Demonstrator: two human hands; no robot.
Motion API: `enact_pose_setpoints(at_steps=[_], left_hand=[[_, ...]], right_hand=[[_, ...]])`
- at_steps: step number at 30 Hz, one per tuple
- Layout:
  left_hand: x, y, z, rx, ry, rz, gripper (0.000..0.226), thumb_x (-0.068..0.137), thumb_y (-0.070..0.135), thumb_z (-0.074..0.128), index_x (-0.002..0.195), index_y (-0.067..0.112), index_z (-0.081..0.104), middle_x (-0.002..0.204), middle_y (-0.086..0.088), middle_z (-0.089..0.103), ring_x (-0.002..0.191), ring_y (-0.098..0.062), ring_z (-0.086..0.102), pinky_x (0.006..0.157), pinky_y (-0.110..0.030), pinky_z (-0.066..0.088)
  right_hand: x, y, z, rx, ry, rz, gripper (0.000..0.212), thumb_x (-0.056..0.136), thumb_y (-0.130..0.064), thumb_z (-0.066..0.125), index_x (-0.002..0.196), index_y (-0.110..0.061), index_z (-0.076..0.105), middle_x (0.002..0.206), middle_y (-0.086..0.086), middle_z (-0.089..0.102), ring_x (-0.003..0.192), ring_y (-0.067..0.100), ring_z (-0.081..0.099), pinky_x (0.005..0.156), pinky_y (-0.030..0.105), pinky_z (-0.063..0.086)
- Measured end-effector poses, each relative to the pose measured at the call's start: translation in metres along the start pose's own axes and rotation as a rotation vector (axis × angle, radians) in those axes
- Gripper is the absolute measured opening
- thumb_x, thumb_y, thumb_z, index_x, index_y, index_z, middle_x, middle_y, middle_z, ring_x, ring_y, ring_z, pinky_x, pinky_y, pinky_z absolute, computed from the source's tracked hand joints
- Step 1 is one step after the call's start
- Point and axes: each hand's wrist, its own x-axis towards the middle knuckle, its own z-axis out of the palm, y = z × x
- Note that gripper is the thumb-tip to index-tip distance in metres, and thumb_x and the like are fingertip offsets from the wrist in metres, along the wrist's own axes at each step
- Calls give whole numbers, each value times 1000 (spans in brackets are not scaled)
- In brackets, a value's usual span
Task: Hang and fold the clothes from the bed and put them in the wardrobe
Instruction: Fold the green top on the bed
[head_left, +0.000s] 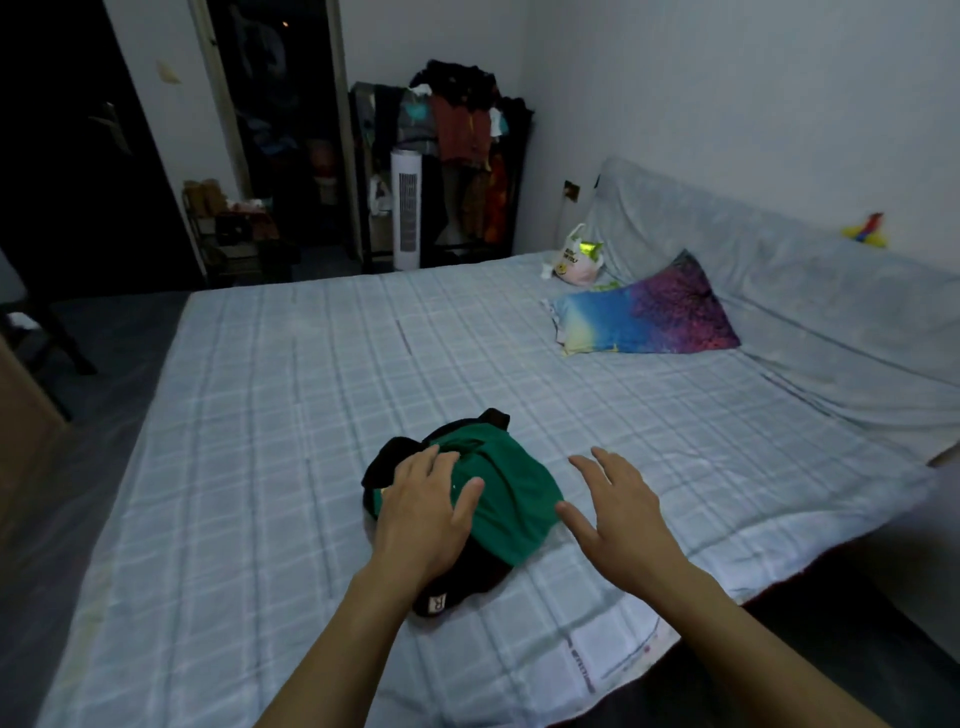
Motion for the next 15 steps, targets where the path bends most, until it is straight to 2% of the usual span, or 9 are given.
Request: enact_pose_setpoints(at_steps=[6,15], left_hand=[[54,-45,8,9,-67,-54,58,98,54,43,145,21,42,154,-2,38,142,-21,29,115,-41,31],[123,-59,42,61,-114,-111,58,97,52,48,145,21,41,151,1,40,140,-21,32,113,-42,34]], right_hand=[[51,2,27,-32,-80,38,66,97,-56,44,153,-28,25,163,4,18,151,23,13,121,41,15],[136,28,52,33,-153,14,65,97,-52,47,153,-27,26,162,4,19,150,23,15,120,39,17]])
